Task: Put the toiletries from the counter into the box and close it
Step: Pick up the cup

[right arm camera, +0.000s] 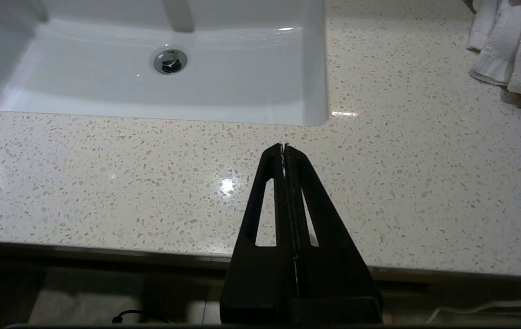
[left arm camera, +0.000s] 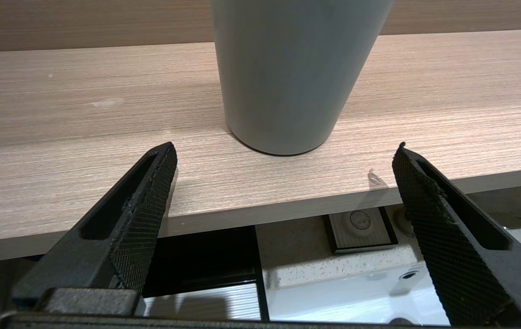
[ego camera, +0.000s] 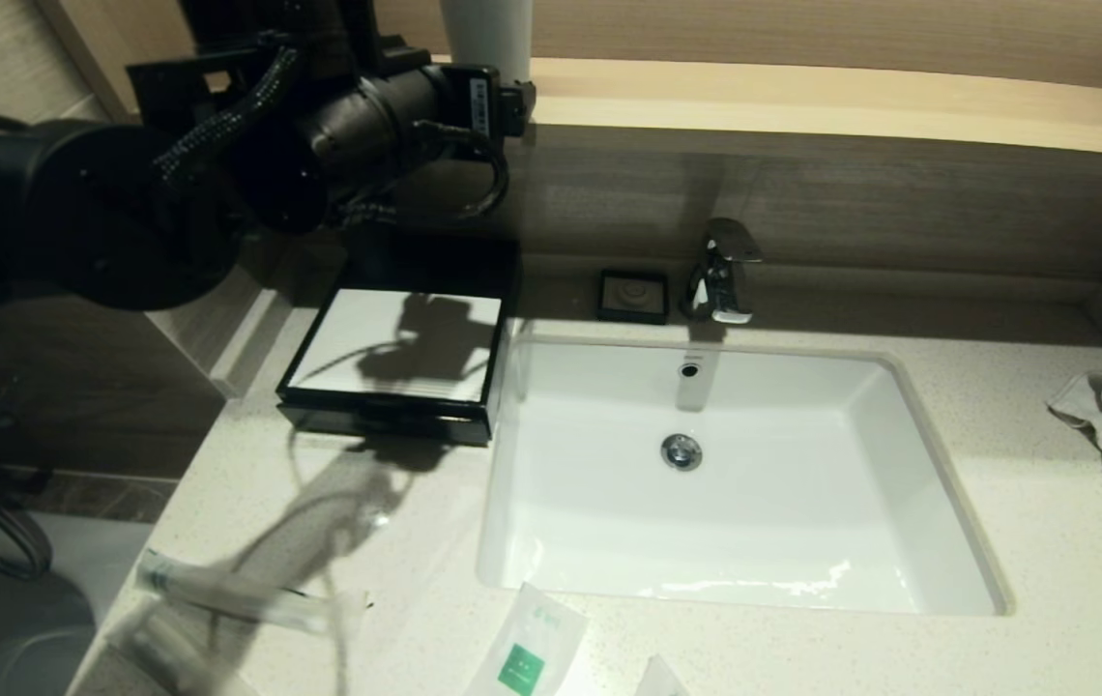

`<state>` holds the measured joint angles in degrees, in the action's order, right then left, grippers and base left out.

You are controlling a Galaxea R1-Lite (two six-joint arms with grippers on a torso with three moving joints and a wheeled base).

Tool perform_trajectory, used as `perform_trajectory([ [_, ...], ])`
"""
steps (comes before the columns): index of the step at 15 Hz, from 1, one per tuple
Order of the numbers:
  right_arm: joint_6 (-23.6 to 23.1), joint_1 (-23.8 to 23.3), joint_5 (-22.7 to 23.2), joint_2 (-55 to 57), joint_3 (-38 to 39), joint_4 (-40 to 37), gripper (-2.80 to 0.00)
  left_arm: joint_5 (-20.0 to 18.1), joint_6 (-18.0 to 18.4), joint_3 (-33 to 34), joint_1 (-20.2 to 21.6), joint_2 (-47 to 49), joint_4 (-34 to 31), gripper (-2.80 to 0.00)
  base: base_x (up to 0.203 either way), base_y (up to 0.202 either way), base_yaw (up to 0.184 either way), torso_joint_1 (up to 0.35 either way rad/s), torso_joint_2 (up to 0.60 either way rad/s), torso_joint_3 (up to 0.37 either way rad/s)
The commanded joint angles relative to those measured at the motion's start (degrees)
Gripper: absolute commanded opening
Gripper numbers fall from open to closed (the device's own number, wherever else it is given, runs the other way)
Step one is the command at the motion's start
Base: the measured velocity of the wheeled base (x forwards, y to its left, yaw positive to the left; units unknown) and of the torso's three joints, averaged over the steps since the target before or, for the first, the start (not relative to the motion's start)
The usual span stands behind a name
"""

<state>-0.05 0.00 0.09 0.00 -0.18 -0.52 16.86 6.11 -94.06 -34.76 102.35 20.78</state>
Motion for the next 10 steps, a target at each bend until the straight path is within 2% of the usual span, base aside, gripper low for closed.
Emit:
perform_trajectory([
  [1,0.0,0.0,0.0,0.0,0.0,0.0,-2.8,0.1,0.0,-0.7,0.0,0.7,0.2,0.0,0.0,0.0,0.0,0.0,0.0,0.0],
  [10,-0.1,-0.1,0.0,0.0,0.0,0.0,-2.8,1.0,0.3,-5.9,-0.1,4.2,0.1,0.0,0.0,0.0,0.0,0.0,0.0,0.0],
])
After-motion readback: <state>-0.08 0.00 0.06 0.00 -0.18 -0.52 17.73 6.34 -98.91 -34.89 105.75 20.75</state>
